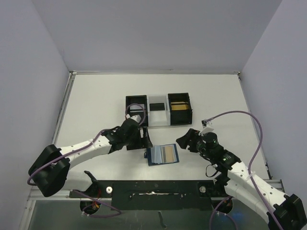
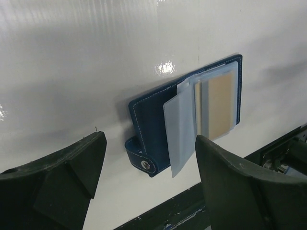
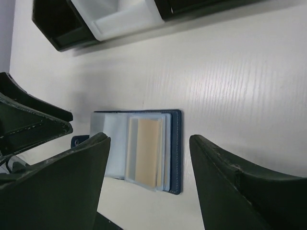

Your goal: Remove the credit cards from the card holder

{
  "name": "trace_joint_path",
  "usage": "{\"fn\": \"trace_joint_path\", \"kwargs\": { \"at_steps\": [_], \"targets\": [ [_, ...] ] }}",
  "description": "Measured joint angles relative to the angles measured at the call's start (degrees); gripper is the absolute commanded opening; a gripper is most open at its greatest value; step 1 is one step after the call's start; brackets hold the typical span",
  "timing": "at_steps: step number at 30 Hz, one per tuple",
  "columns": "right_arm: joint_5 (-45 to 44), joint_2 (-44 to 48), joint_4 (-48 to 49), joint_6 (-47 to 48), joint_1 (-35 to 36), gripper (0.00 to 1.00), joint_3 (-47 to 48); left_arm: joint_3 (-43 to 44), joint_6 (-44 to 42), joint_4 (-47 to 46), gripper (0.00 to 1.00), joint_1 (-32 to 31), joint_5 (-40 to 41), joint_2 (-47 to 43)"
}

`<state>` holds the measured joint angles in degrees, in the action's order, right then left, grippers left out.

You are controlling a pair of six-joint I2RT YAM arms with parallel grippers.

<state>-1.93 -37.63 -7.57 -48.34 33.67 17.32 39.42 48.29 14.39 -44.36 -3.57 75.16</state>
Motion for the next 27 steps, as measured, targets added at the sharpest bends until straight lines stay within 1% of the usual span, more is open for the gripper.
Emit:
{"fn": "trace_joint_path", "kwargs": {
  "at_steps": [1, 3, 5, 7, 11, 13, 19, 25, 27],
  "targets": [
    [1.2, -1.5, 0.0, -0.8, 0.0, 0.59, 0.0, 0.1, 0.5, 0.0, 0.72, -0.8, 0.2, 0.7],
    [4.2, -5.6, 0.2, -2.1, 0.0, 0.54, 0.0, 0.5, 0.9, 0.3, 0.70, -2.3, 0.7, 2.2],
    [6.9, -9.8, 0.3, -3.1, 0.1, 0.51, 0.0, 1.1, 1.0, 0.9, 0.67, -3.8, 1.4, 3.8],
    [9.0, -13.1, 0.8, -3.9, 0.4, 0.49, 0.0, 1.6, 1.0, 1.5, 0.63, -4.9, 2.1, 5.1],
    [10.9, -15.9, 1.5, -5.1, 1.5, 0.43, 0.0, 2.3, 0.7, 3.0, 0.52, -6.1, 4.0, 6.1],
    [11.3, -15.9, 1.5, -5.8, 1.8, 0.42, 0.0, 2.6, 0.6, 3.9, 0.49, -6.3, 5.3, 6.5],
    [12.1, -16.4, 2.7, -7.3, 2.1, 0.41, 0.0, 2.6, -0.3, 4.2, 0.45, -6.5, 6.3, 7.0],
    [13.9, -20.9, 5.9, -9.0, 2.1, 0.38, 0.0, 2.6, -1.0, 3.8, 0.36, -6.6, 5.8, 8.2],
    [14.2, -22.2, 6.6, -9.2, 2.1, 0.39, 0.0, 2.6, -1.1, 3.7, 0.34, -6.6, 5.7, 8.2]
  ]
}}
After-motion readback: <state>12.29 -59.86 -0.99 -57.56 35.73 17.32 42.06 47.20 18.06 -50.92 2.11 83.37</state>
